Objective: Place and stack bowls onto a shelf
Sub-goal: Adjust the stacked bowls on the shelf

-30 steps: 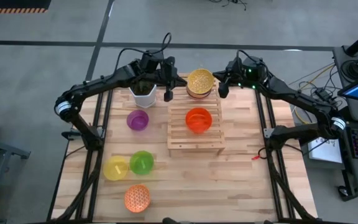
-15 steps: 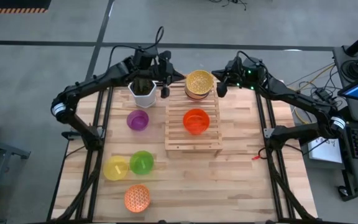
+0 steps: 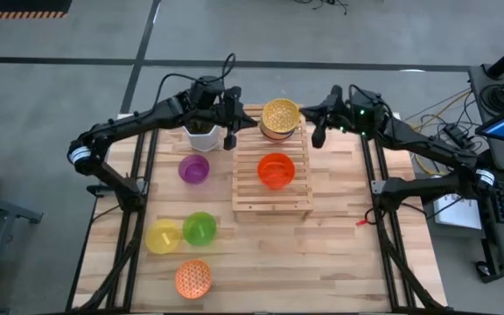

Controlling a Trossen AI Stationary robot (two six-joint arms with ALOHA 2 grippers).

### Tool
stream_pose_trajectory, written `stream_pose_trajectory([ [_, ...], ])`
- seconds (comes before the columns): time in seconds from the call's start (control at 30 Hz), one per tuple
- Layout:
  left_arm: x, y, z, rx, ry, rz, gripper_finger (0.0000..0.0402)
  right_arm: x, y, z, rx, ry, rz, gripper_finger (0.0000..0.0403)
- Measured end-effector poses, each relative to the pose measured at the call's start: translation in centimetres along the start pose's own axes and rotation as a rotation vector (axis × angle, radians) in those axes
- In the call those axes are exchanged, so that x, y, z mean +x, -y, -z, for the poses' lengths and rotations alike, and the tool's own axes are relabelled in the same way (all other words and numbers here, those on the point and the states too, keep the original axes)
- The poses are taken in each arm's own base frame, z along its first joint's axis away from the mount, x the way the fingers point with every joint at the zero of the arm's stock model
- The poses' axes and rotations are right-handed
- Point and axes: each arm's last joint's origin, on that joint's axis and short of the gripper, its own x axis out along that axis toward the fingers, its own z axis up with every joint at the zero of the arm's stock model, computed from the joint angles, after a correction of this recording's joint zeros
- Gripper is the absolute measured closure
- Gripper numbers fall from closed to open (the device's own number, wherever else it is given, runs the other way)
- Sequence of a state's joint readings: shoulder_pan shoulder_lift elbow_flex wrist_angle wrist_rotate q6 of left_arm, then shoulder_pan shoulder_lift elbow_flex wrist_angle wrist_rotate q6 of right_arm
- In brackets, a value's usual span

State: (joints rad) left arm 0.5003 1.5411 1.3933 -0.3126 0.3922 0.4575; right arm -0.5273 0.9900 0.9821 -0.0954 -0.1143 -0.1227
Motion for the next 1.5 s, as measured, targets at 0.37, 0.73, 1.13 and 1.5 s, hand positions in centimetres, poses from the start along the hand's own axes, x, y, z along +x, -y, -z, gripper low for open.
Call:
stream_pose_trajectory([
  [0.37, 0.4, 0.2, 0.7, 0.011, -0.004, -0.013, 0.0402, 0.2, -0.4, -0.5, 0.074, -0.013, 0.154, 0.0394],
  [0.73, 0.3, 1.2, 1.8, 0.062, 0.024, -0.017, 0.0402, -0.2, 0.1, -3.5, 0.246, -0.18, 0.16, 0.0315],
  [1.13, 1.4, 1.4, 3.2, 0.024, 0.175, -0.083, 0.0402, 1.6, -0.2, -0.7, 0.293, -0.152, 0.161, 0.0274],
  [1.5, 2.6, 1.3, 4.0, -0.001, 0.145, -0.074, 0.0402, 2.5, -0.3, 1.6, 0.325, -0.093, 0.161, 0.0292],
])
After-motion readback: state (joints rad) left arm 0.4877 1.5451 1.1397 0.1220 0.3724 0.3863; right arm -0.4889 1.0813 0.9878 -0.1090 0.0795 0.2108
